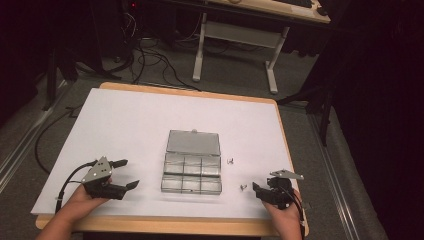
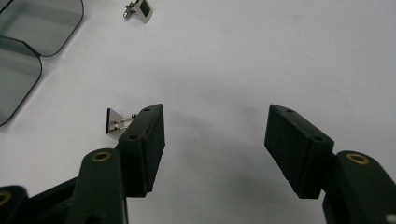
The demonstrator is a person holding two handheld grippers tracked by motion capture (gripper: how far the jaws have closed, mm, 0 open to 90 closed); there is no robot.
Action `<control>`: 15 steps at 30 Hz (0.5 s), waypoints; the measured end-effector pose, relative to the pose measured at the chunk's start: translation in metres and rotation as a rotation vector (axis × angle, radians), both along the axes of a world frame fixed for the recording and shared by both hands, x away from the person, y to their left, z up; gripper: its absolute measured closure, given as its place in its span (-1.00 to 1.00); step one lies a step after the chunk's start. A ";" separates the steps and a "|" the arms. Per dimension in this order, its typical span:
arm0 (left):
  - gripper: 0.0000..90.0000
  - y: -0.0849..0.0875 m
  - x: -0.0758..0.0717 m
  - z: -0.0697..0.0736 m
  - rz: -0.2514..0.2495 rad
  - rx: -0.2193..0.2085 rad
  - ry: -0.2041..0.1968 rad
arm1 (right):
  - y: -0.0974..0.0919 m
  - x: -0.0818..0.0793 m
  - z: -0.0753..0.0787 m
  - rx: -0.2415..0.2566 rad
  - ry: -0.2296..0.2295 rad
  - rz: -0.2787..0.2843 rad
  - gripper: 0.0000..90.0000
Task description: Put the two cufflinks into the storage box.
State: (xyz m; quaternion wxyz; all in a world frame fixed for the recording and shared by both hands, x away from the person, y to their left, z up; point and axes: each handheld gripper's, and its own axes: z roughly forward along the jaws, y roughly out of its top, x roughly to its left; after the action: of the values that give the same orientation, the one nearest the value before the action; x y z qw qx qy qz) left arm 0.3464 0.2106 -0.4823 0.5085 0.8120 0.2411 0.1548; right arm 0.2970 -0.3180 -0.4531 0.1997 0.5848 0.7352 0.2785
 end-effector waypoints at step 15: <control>-0.64 0.000 0.000 0.000 0.000 -0.001 -0.001 | 0.005 0.003 0.011 -0.015 0.122 0.069 -0.04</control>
State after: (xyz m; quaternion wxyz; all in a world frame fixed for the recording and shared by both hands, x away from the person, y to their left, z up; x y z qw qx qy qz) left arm 0.3464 0.2108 -0.4823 0.5091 0.8116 0.2407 0.1552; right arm 0.2996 -0.3132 -0.4424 0.1492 0.5736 0.7678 0.2435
